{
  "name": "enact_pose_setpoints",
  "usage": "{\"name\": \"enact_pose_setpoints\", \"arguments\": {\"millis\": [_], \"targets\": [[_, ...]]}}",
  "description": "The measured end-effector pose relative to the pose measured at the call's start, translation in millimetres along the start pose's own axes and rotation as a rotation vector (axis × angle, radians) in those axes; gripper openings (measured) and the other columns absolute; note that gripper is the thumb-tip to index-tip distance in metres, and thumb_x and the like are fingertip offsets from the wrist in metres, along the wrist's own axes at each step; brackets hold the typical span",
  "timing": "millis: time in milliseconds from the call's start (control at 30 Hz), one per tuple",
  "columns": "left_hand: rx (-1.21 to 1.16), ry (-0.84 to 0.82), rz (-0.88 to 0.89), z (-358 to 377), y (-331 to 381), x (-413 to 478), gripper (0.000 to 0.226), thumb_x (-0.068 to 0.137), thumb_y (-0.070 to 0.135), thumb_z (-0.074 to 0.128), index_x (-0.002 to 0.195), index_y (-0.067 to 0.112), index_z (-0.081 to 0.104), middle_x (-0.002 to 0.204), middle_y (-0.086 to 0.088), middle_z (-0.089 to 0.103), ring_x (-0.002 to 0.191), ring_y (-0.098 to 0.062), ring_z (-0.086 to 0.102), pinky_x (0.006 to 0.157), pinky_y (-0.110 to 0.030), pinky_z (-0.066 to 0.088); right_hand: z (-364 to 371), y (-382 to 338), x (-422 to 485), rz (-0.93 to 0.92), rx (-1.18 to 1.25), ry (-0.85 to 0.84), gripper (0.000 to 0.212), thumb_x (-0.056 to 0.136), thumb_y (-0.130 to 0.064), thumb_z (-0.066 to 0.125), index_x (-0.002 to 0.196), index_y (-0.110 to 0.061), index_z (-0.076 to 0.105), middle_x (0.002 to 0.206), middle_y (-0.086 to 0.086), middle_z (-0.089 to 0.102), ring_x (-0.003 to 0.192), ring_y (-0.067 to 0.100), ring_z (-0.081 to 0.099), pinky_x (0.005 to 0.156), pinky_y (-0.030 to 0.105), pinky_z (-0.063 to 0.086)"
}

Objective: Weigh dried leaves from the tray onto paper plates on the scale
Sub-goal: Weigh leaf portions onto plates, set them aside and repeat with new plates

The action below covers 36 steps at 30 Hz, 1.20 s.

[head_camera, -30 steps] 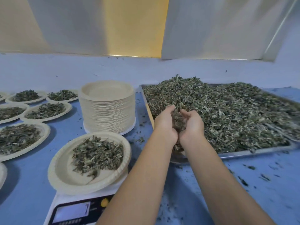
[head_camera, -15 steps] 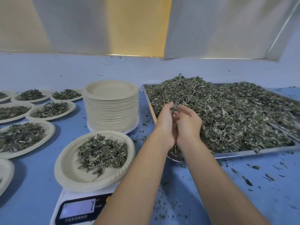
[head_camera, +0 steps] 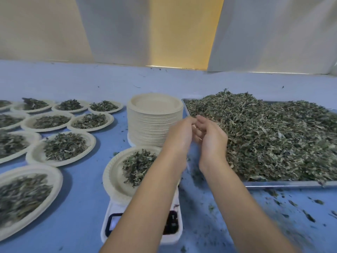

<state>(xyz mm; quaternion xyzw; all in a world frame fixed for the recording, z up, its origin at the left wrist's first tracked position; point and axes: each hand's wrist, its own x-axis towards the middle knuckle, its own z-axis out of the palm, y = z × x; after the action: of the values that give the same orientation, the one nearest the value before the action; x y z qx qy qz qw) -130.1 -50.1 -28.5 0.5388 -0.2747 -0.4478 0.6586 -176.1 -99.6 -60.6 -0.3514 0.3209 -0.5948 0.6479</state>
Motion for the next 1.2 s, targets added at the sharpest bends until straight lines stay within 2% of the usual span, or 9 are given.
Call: {"name": "enact_pose_setpoints", "arguments": {"millis": [33, 100, 167, 300, 400, 600, 833, 933, 1200], "targets": [[0.014, 0.047, 0.029, -10, 2, 1, 0.028, 0.091, 0.012, 0.048, 0.064, 0.016, 0.054, 0.051, 0.009, 0.061, 0.047, 0.0, 0.057, 0.059, -0.018, 0.044, 3, 5, 1, 0.04, -0.017, -0.041, 0.026, 0.091, 0.002, 0.043, 0.086, -0.007, 0.067, 0.083, 0.01, 0.071, 0.068, 0.015, 0.067, 0.068, 0.025, 0.054], [0.053, 0.15, 0.098, -36, 8, 0, 0.018, 0.09, 0.014, 0.05, 0.076, 0.014, 0.061, 0.082, -0.001, 0.067, 0.081, -0.011, 0.064, 0.082, -0.025, 0.048, 5, 12, -4, 0.121, -0.124, -0.139, 0.024, 0.091, 0.002, 0.043, 0.087, -0.004, 0.066, 0.083, 0.01, 0.07, 0.068, 0.016, 0.067, 0.07, 0.023, 0.054], [0.033, 0.193, 0.165, -63, 10, -2, 0.016, 0.091, 0.012, 0.049, 0.09, 0.011, 0.065, 0.097, -0.002, 0.067, 0.097, -0.012, 0.063, 0.089, -0.025, 0.047, 8, 19, -10, 0.16, -0.201, -0.21, 0.022, 0.092, 0.0, 0.044, 0.094, -0.001, 0.066, 0.085, 0.009, 0.07, 0.07, 0.013, 0.068, 0.07, 0.02, 0.055], [0.14, 0.274, 0.3, -108, 6, -9, 0.028, 0.094, 0.014, 0.041, 0.101, 0.015, 0.068, 0.094, 0.009, 0.069, 0.095, -0.002, 0.064, 0.081, -0.016, 0.047, 8, 31, -18, 0.171, -0.281, -0.235, 0.026, 0.093, 0.001, 0.044, 0.086, -0.007, 0.067, 0.087, 0.006, 0.071, 0.082, 0.011, 0.068, 0.083, 0.023, 0.054], [0.223, 0.365, 0.377, -133, -3, -14, 0.029, 0.094, 0.019, 0.041, 0.096, 0.026, 0.068, 0.101, 0.013, 0.07, 0.098, 0.001, 0.063, 0.086, -0.019, 0.044, 7, 35, -21, 0.132, -0.333, -0.238, 0.028, 0.092, 0.0, 0.046, 0.084, -0.013, 0.069, 0.094, 0.004, 0.073, 0.092, 0.012, 0.068, 0.083, 0.023, 0.052], [0.114, 0.412, 0.215, -153, -22, -10, 0.031, 0.093, 0.015, 0.036, 0.104, 0.018, 0.065, 0.116, 0.002, 0.065, 0.11, -0.008, 0.057, 0.091, -0.024, 0.039, 5, 43, -22, 0.084, -0.377, -0.198, 0.027, 0.091, 0.002, 0.047, 0.089, -0.01, 0.07, 0.097, 0.007, 0.072, 0.096, 0.017, 0.068, 0.093, 0.031, 0.051], [-0.024, 0.434, 0.147, -153, -24, -4, 0.028, 0.094, 0.011, 0.038, 0.103, 0.01, 0.064, 0.112, -0.004, 0.065, 0.109, -0.016, 0.059, 0.092, -0.027, 0.043, 8, 46, -22, 0.079, -0.347, -0.194, 0.026, 0.091, 0.004, 0.045, 0.088, -0.005, 0.069, 0.096, 0.013, 0.072, 0.094, 0.022, 0.069, 0.095, 0.037, 0.051], [-0.059, 0.464, 0.09, -162, -18, -2, 0.027, 0.092, 0.004, 0.043, 0.107, 0.006, 0.066, 0.112, -0.006, 0.066, 0.104, -0.02, 0.062, 0.095, -0.038, 0.048, 15, 44, -24, 0.079, -0.315, -0.2, 0.026, 0.09, 0.005, 0.045, 0.088, -0.003, 0.069, 0.093, 0.013, 0.073, 0.093, 0.022, 0.07, 0.095, 0.038, 0.051], [-0.111, 0.39, -0.034, -213, 18, -5, 0.027, 0.09, -0.008, 0.047, 0.107, 0.004, 0.064, 0.101, -0.016, 0.067, 0.08, -0.028, 0.065, 0.058, -0.035, 0.053, 75, 48, -32, 0.128, -0.186, -0.248, 0.025, 0.091, 0.004, 0.042, 0.084, -0.002, 0.065, 0.086, 0.014, 0.07, 0.085, 0.022, 0.068, 0.092, 0.034, 0.052]]}}
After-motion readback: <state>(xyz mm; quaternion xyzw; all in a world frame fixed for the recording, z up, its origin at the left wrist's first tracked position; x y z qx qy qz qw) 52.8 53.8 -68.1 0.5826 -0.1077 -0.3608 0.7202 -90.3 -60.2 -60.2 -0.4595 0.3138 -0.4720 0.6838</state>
